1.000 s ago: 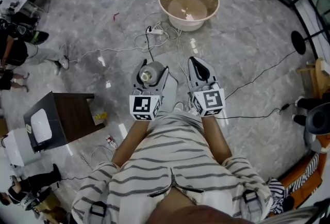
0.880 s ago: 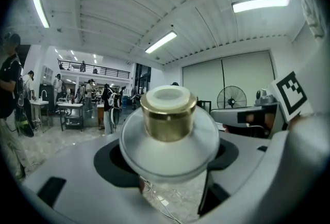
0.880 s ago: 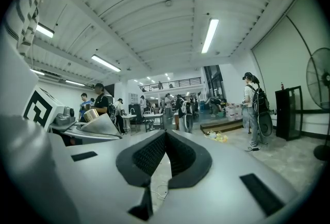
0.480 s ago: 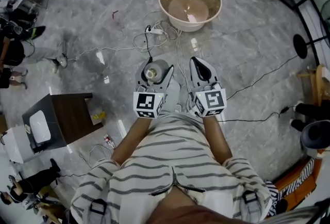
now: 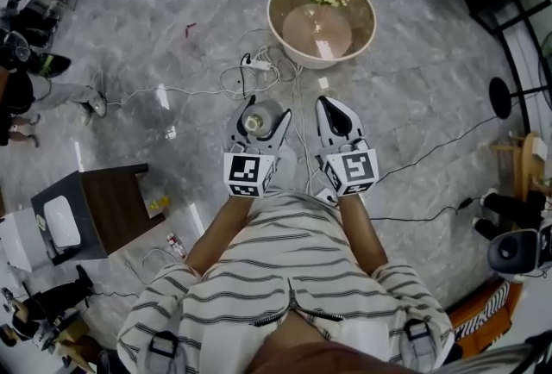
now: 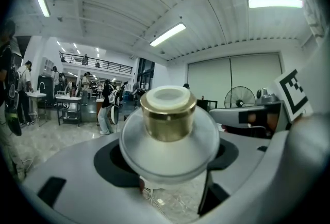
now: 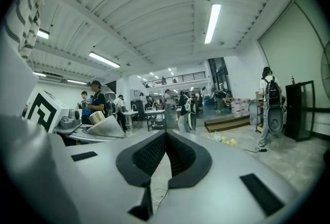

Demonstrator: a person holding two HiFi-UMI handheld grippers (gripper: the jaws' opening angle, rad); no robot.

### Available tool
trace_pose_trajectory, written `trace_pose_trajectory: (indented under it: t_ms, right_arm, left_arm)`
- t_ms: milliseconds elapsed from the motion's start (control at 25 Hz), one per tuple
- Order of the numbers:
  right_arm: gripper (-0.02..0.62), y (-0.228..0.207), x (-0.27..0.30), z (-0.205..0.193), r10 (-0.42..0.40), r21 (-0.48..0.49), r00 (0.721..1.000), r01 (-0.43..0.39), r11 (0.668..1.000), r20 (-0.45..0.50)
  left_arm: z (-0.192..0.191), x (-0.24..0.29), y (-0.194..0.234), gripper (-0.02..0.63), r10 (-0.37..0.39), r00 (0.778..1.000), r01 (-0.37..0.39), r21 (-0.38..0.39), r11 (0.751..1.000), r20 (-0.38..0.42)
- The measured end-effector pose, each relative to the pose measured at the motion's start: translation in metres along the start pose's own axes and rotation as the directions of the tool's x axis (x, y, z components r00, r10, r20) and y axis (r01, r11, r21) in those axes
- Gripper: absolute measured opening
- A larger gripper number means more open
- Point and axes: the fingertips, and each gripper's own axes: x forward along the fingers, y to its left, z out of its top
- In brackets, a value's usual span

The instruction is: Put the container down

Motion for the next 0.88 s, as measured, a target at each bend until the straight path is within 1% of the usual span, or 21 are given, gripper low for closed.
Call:
trace_pose_trajectory:
  t_ms: [360, 480, 640, 760, 880]
  right_arm:
    - [0.009, -0.051, 0.083, 0.025, -0.008, -0.016, 0.999, 0.007, 1.000, -0.034]
    - [0.009, -0.064, 0.109, 0.029, -0.008, -0.013, 0.999, 0.007, 1.000, -0.048]
    - [0.009, -0.078, 0.132, 0.027, -0.019, -0.007, 0.997, 0.019, 1.000, -0.076]
    - [0.009, -0.089, 0.142, 0.021, -0.032, 0.005, 0.995, 0.033, 0.999, -0.097]
    - [0.009, -0.100, 0.153, 0.017, -0.041, 0.022, 0.993, 0.043, 0.999, -0.109]
  left_arm:
    - [0.027, 0.090, 0.047, 0.330, -0.006, 1.000, 0.006, -0.041, 0.999, -0.013]
    - [0.033, 0.117, 0.059, 0.330, -0.022, 0.999, 0.021, -0.036, 0.999, -0.024]
    - [0.026, 0.142, 0.070, 0.330, -0.038, 0.998, 0.035, -0.057, 0.998, -0.047]
    - [0.018, 0.157, 0.078, 0.330, -0.036, 0.997, 0.028, -0.097, 0.995, -0.076]
    - [0.013, 0.169, 0.087, 0.330, -0.029, 0.995, 0.018, -0.117, 0.993, -0.091]
